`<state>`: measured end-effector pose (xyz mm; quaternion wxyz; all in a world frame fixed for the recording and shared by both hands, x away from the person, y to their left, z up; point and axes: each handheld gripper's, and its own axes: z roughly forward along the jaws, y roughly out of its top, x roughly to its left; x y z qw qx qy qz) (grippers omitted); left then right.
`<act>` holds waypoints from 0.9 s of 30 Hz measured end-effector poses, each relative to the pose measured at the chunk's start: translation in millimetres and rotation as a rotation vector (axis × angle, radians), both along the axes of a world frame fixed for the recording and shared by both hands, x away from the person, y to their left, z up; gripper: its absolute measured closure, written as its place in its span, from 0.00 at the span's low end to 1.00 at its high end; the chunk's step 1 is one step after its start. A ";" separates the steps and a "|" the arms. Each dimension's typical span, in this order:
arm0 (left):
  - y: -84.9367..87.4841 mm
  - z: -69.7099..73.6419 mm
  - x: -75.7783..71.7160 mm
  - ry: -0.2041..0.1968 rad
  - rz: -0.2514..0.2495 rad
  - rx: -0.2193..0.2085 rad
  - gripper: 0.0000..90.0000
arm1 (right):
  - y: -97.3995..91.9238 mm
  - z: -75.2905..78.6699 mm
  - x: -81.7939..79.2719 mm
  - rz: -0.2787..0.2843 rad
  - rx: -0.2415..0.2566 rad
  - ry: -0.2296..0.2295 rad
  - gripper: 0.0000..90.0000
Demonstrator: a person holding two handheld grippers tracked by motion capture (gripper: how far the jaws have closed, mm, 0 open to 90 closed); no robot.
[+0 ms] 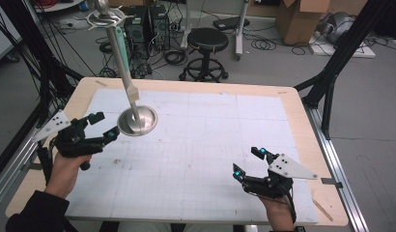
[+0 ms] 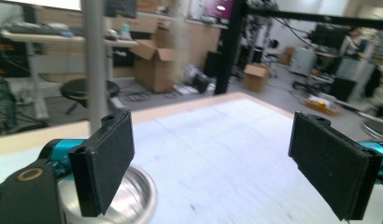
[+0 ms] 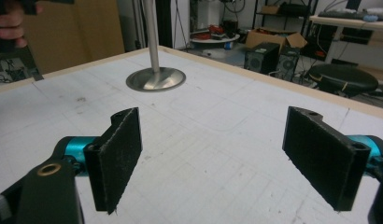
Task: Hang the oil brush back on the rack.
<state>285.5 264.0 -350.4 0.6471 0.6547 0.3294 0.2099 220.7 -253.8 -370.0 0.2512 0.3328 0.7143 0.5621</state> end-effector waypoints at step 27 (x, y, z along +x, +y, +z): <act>-1.7 -45.0 -31.2 0.015 -0.079 -0.013 0.17 | -1.0 -4.5 -7.9 -0.012 -0.020 0.004 0.21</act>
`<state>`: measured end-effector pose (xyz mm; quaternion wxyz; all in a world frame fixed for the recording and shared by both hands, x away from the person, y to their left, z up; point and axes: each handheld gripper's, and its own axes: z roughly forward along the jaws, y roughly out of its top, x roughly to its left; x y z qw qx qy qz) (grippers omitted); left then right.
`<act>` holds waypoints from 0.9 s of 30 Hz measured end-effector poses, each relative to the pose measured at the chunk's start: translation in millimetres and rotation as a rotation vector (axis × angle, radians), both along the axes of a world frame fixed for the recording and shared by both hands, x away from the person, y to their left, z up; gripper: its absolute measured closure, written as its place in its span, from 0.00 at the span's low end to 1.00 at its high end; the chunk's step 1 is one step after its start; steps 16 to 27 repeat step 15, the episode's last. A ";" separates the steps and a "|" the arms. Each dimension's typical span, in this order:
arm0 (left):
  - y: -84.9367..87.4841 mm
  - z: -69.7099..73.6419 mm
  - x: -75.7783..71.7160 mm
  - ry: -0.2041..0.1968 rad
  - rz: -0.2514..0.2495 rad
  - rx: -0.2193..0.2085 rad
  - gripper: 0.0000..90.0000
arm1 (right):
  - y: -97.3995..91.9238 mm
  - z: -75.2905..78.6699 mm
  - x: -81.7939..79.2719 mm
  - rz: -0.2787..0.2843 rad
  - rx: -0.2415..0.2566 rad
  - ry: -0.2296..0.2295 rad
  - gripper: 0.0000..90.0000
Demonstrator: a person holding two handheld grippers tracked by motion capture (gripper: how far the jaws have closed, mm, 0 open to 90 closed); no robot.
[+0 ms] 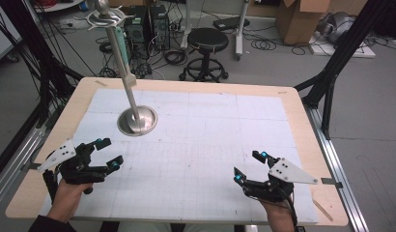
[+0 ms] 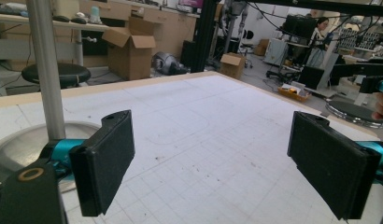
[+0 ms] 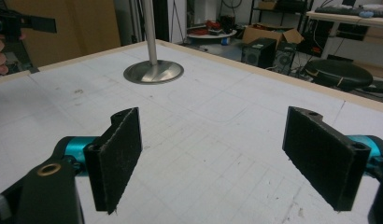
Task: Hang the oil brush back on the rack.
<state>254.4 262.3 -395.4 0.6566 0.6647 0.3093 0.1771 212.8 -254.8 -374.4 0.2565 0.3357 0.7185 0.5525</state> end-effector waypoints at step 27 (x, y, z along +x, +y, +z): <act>-0.2 -3.1 0.9 0.018 0.013 -0.001 0.17 | -1.4 -0.5 0.6 -0.005 0.003 0.000 0.21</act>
